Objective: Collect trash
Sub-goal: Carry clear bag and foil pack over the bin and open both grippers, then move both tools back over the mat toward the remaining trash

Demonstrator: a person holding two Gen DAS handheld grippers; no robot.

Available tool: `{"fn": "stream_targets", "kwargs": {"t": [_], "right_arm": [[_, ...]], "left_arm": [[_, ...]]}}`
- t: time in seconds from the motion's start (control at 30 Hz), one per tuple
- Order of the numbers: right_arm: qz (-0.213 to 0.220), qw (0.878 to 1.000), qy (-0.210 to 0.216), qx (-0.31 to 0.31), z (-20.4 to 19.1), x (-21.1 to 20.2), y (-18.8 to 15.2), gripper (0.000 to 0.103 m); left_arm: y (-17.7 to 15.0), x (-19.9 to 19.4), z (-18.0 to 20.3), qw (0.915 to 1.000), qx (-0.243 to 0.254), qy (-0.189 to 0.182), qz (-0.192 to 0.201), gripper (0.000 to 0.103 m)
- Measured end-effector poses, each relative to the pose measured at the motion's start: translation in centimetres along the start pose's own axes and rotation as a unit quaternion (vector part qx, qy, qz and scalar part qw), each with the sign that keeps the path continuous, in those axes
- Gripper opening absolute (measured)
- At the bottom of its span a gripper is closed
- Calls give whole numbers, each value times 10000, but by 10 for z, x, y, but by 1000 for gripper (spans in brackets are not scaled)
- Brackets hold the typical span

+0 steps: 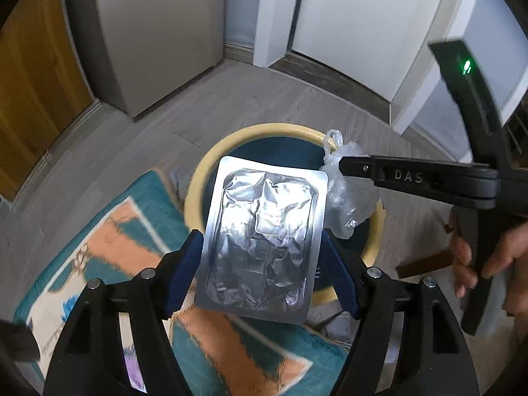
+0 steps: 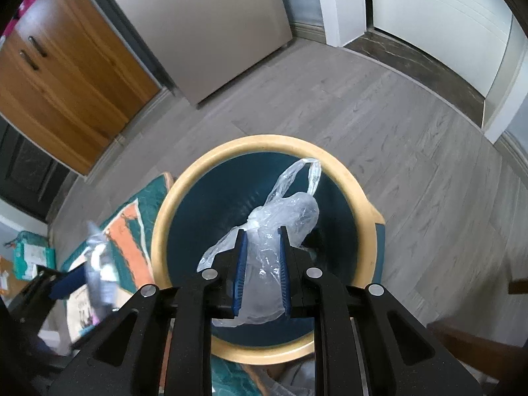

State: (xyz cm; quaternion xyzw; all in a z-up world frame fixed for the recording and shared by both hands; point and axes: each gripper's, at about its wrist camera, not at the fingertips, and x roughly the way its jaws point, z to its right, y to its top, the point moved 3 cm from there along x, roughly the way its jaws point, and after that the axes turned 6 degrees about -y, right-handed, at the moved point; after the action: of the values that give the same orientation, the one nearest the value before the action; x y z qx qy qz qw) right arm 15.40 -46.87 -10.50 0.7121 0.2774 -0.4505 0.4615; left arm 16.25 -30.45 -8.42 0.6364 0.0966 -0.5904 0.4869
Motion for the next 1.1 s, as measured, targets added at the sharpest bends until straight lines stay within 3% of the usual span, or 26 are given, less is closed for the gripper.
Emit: {"fn": "stream_targets", "kwargs": {"t": [0.1, 0.13, 0.4, 0.5, 0.73, 0.97, 1.1], "right_arm": [[45, 9999, -1, 119, 0, -2, 2, 40], [50, 9999, 1, 139, 1, -1, 2, 41], [83, 9999, 38, 143, 1, 1, 6, 48], [140, 9999, -9, 15, -4, -2, 3, 56], [451, 9984, -101, -336, -23, -13, 0, 91], [645, 9942, -175, -844, -54, -29, -10, 96], [657, 9950, -26, -750, -65, -38, -15, 97]], "left_arm": [[1, 10, 7, 10000, 21, 10, -78, 77], [1, 10, 8, 10000, 22, 22, -63, 82], [-7, -9, -7, 9997, -203, 104, 128, 86], [-13, -27, -15, 9991, -307, 200, 236, 89], [-34, -75, -41, 9962, -591, 464, 437, 95], [-68, -129, -76, 9914, -743, 898, 600, 97], [-91, -158, -110, 9851, -1006, 1224, 671, 97]]}}
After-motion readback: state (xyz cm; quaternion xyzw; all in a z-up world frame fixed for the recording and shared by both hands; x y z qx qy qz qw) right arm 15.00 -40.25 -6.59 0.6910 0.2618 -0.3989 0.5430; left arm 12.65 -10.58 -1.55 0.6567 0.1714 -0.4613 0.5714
